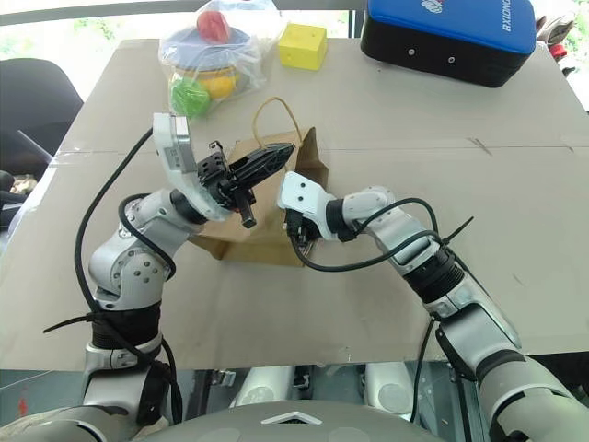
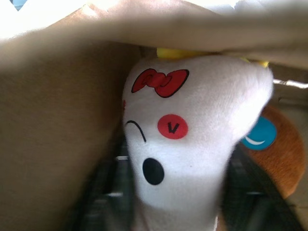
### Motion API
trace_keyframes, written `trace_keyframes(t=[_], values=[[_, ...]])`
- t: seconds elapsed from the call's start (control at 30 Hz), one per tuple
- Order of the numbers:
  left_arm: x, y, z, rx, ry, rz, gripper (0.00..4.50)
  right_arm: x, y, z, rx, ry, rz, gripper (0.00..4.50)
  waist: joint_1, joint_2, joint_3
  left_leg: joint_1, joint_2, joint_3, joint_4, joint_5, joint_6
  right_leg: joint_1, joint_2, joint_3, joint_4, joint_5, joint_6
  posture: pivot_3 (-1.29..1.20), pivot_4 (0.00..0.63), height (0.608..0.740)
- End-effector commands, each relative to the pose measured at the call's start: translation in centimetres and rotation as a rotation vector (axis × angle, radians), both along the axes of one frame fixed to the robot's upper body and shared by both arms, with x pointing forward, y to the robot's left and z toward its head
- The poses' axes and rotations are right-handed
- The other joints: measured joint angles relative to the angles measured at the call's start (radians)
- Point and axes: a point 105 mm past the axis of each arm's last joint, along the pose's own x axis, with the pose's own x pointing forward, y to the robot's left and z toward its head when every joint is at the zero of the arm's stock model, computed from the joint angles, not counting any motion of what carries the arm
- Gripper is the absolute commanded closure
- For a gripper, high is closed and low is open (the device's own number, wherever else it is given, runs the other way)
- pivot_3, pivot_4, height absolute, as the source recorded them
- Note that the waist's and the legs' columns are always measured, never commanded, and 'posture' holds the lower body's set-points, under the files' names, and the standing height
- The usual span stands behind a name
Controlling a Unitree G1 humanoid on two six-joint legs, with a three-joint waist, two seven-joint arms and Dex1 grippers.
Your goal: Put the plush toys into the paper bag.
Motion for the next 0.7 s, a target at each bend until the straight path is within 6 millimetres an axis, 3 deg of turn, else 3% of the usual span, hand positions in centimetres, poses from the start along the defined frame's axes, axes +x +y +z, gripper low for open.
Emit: trace_keyframes(t=[0.03, 0.1, 0.2, 0.5, 0.6, 0.7], values=[[-0.8, 0.1, 0.4, 0.000, -0.044, -0.016, 4.50, 0.1, -0.8, 1.4, 0.054, -0.060, -0.033, 1.19, 0.001, 0.000, 0.000, 0.000, 0.000, 0.000, 0.000, 0.000, 0.000, 0.000, 0.000, 0.000, 0.000, 0.000, 0.000, 0.00, 0.150, 0.733], [-0.7, 0.6, 0.0, 0.008, -0.034, -0.016, 4.50, -0.2, -2.0, 1.5, 0.046, -0.059, -0.056, 0.33, 0.001, 0.000, 0.000, 0.000, 0.000, 0.000, 0.000, 0.000, 0.000, 0.000, -0.001, 0.000, 0.000, 0.000, 0.000, 0.00, 0.150, 0.733], [-0.5, 1.6, -0.7, 0.033, -0.021, -0.019, 4.50, -0.8, -5.1, 2.8, 0.049, -0.054, -0.158, 0.33, 0.008, 0.000, 0.000, 0.000, 0.000, 0.000, 0.000, 0.000, 0.000, 0.000, -0.001, -0.001, 0.000, 0.000, 0.000, 0.00, 0.150, 0.733], [-0.6, 1.7, -1.1, 0.031, -0.019, -0.047, 4.50, -2.3, -10.3, 4.5, 0.015, -0.046, -0.409, 0.33, 0.003, 0.000, 0.000, 0.001, 0.000, -0.001, -0.001, 0.000, 0.000, 0.000, 0.000, -0.001, 0.002, 0.000, 0.000, 0.00, 0.150, 0.733], [-0.5, 1.8, -1.1, 0.029, -0.021, -0.047, 4.50, -2.1, -12.8, 3.8, 0.020, 0.080, -0.579, 0.33, 0.008, 0.000, 0.000, 0.000, -0.001, -0.001, 0.000, 0.000, 0.000, 0.000, -0.001, 0.000, 0.001, 0.000, 0.000, 0.00, 0.150, 0.733], [-0.4, 1.9, -1.1, 0.029, -0.024, -0.047, 4.50, -1.7, -14.7, 1.7, 0.005, 0.255, -0.762, 0.33, 0.007, 0.000, 0.000, 0.000, -0.001, -0.001, 0.000, 0.000, 0.000, 0.000, -0.001, 0.000, 0.002, 0.000, 0.000, 0.00, 0.150, 0.733]])
